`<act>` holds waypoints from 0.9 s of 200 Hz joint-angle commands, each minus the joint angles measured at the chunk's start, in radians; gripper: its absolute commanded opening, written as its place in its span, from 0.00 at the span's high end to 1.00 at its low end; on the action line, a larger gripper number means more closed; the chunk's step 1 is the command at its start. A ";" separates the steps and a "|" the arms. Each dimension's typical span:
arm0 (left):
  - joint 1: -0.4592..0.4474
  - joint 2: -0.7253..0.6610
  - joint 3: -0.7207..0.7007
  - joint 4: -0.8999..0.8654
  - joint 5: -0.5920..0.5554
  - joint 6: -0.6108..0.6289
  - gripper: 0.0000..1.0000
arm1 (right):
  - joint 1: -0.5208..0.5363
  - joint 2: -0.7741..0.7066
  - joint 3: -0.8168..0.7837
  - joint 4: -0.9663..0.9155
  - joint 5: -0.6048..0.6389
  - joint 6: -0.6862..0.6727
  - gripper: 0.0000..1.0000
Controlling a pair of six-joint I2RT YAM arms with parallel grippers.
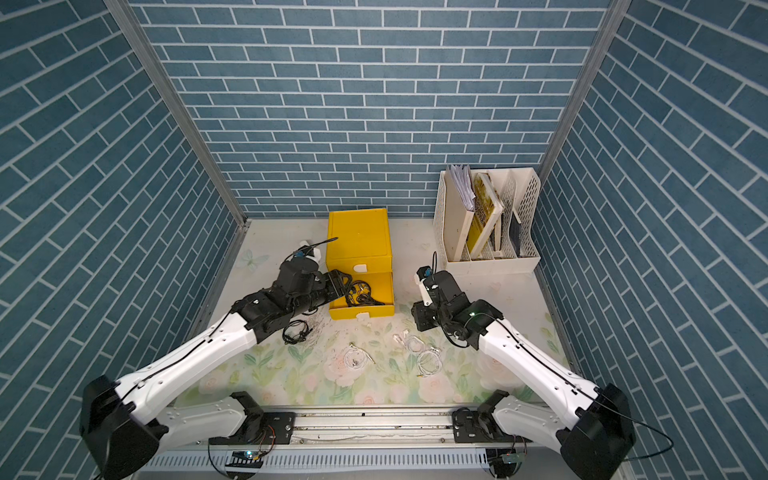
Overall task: Place the wired earphones into the drawer by color
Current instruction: Place the wired earphones in the drawer, then pick up the wired earphones from the center of the board.
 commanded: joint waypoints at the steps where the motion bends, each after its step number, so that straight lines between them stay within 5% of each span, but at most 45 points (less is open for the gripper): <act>1: 0.000 -0.096 -0.023 -0.127 -0.044 0.035 0.33 | -0.005 -0.007 0.011 0.015 -0.027 0.006 0.65; 67: 0.039 -0.243 -0.100 -0.350 -0.118 0.037 0.00 | -0.005 -0.007 0.024 0.033 -0.083 0.025 0.57; 153: 0.291 -0.195 -0.311 -0.178 0.074 0.049 0.00 | -0.005 -0.032 0.007 0.017 -0.082 0.036 0.57; 180: 0.316 -0.163 -0.337 -0.136 0.045 0.029 0.01 | -0.005 -0.030 0.000 0.021 -0.079 0.037 0.57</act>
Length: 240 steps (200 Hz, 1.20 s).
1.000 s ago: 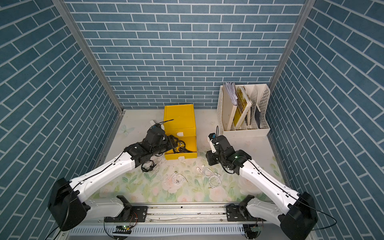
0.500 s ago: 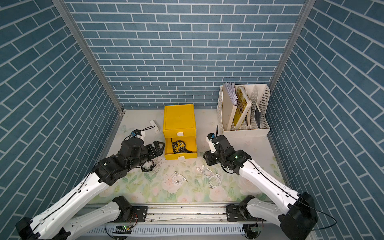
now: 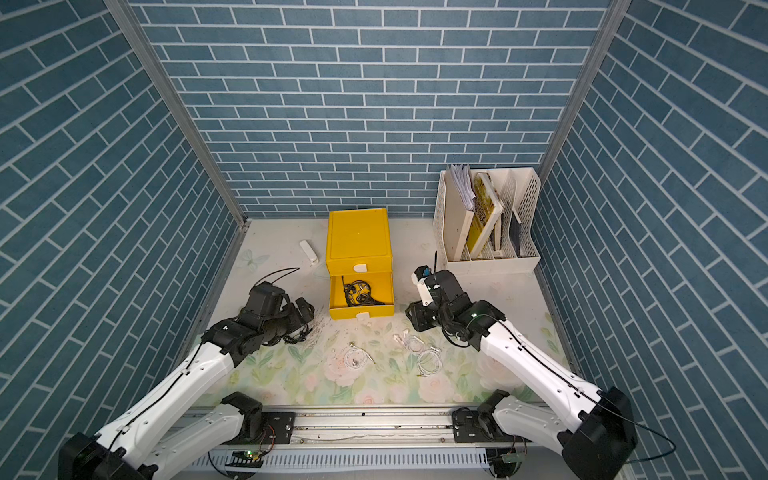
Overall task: Place the wired earphones into the drawer by color
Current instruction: Pick up the wired earphones from the center of the board.
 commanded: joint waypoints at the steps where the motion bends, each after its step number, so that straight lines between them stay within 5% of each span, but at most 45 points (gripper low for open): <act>1: 0.021 0.018 -0.016 0.068 0.007 -0.011 0.01 | -0.004 -0.013 0.000 0.004 -0.002 0.026 0.57; 240: 0.071 0.393 -0.059 0.243 -0.029 0.077 0.18 | -0.004 0.012 -0.080 0.045 0.007 0.029 0.58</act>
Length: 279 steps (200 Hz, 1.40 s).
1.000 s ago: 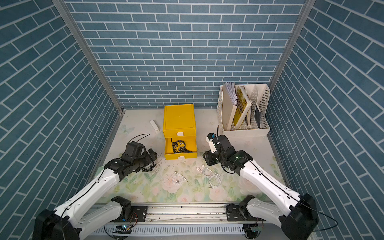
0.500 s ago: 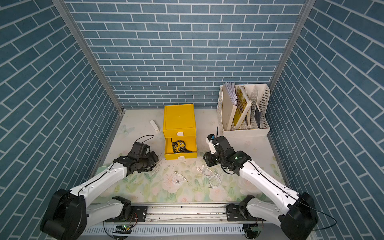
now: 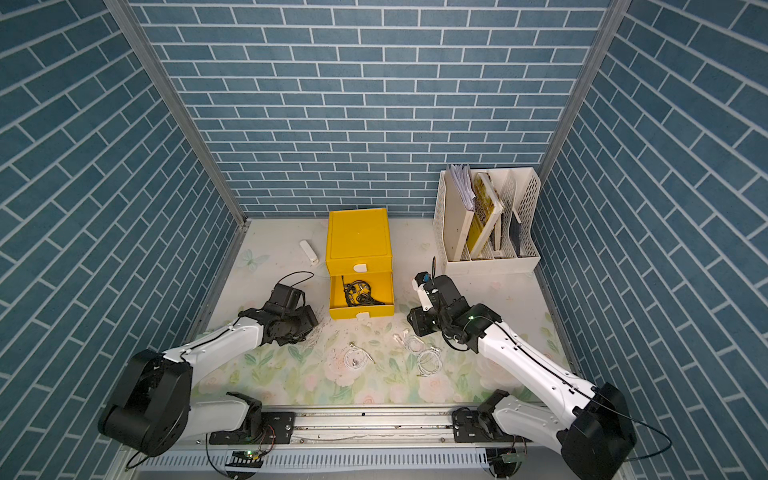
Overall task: Place the wired earphones into the drawer by color
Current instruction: Pick up the wired earphones from the center of the board.
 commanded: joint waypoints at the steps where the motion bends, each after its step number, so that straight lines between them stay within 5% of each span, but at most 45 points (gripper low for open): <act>1: 0.013 0.020 -0.005 0.026 -0.016 0.022 0.19 | -0.003 0.004 -0.012 0.020 0.006 0.028 0.58; 184: 0.013 0.202 0.039 -0.107 -0.015 0.194 0.35 | -0.003 0.019 -0.050 0.055 0.015 0.014 0.60; 279: 0.013 0.240 0.052 -0.120 0.008 0.231 0.76 | -0.003 0.035 -0.052 0.064 0.016 -0.009 0.60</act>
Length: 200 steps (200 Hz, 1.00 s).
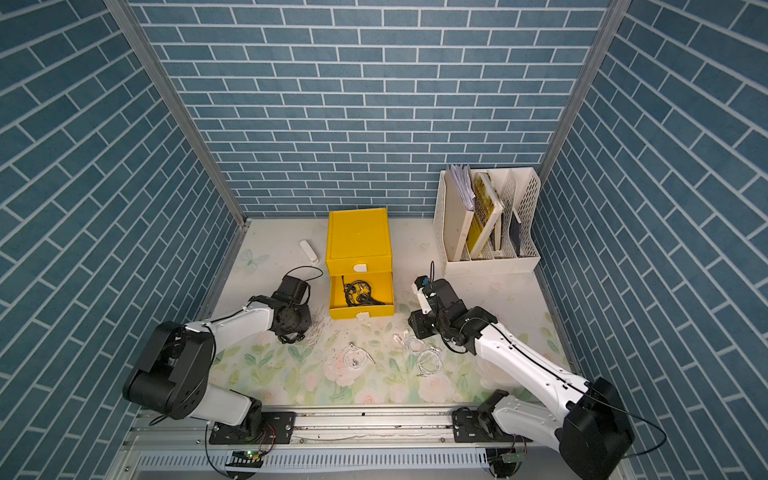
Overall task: Place the wired earphones into the drawer by color
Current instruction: Pick up the wired earphones from the center of the board.
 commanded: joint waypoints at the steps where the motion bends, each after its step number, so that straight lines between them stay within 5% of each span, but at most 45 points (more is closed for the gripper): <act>1: 0.002 0.059 -0.057 -0.058 0.092 0.001 0.76 | -0.003 0.015 -0.002 0.013 0.005 -0.007 0.60; 71: 0.002 -0.100 -0.037 -0.088 0.132 0.005 0.96 | -0.003 0.010 0.018 -0.004 0.028 0.013 0.60; 136: 0.002 -0.415 0.129 -0.244 0.222 -0.027 0.98 | -0.003 -0.006 -0.038 0.097 -0.035 0.104 0.60; 200: 0.000 -0.513 0.347 -0.305 0.373 -0.061 0.99 | -0.003 -0.006 -0.084 0.161 -0.060 0.146 0.60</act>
